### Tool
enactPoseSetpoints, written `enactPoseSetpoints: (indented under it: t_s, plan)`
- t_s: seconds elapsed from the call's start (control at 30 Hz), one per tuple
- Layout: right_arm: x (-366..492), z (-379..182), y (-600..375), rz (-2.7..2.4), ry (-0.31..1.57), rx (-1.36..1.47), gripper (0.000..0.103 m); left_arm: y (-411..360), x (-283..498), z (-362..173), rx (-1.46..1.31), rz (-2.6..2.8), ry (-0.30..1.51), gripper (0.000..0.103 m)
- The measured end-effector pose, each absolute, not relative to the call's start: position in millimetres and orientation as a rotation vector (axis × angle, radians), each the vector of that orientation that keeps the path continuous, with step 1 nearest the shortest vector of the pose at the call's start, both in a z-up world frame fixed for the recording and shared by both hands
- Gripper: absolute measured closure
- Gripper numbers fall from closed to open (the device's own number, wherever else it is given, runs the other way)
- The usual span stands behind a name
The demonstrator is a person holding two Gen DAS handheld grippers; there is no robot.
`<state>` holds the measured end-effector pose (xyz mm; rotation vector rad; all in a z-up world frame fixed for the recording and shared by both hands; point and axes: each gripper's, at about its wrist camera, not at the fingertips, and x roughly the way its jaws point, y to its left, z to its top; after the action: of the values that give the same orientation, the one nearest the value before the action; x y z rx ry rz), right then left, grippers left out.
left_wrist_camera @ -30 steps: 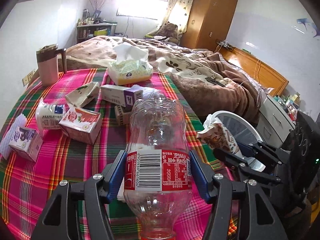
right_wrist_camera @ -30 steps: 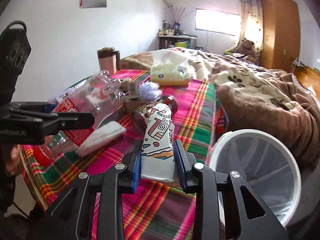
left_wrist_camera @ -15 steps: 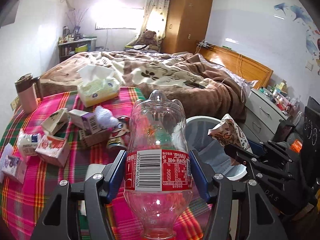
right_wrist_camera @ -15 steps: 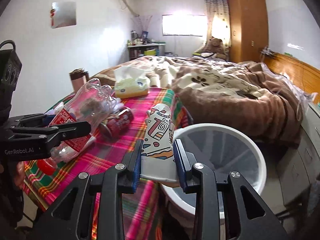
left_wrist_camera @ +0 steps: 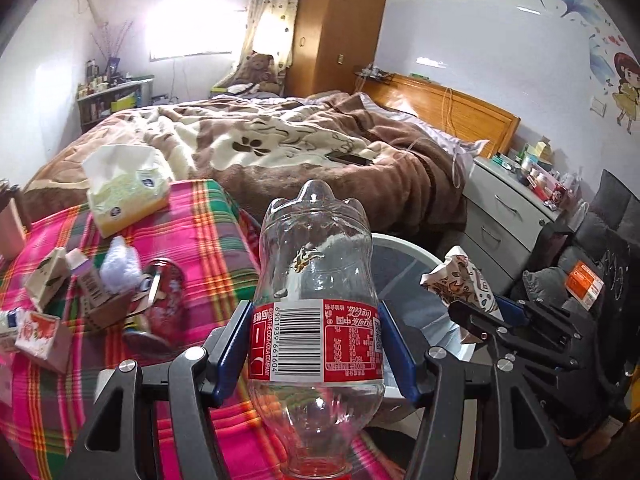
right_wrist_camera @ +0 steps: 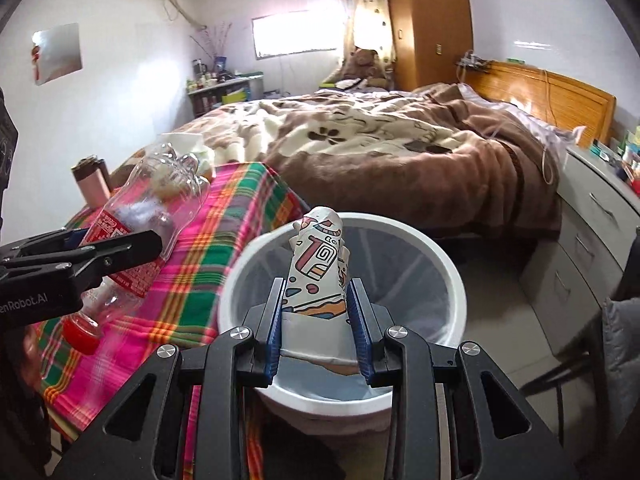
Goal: Collect trash
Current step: 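Carry the bottle and wrapper with both tools over the white trash bin, then open both tools to drop the bottle and wrapper into the bin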
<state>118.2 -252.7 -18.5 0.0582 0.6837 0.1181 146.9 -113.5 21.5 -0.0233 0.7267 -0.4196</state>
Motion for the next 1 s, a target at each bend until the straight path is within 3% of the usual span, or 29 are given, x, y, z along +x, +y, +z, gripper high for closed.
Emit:
enactPoseSetpoints:
  t_s: [0.73, 0.8, 0.87, 1.0]
  plan:
    - [147.8, -55.2, -289.1, -0.013, 0.848, 0.089, 0.07, -182.4, 197.2, -16.2, 0.003, -0.521, 0.843, 0.041]
    - [147.6, -55.6, -291.6, -0.031, 0.851, 0.093, 0.064, -181.4, 201.2, -17.8, -0.015, -0.524, 0.848, 0.04]
    - [149.0, -56.5, -293.4, -0.037, 0.855, 0.099, 0.043, -179.4, 203.9, -18.8, -0.017, -0.508, 0.853, 0.036]
    - [146.3, -56.2, -290.5, -0.034, 0.853, 0.1, 0.041, -175.3, 203.8, -18.6, -0.031, -0.506, 0.849, 0.034]
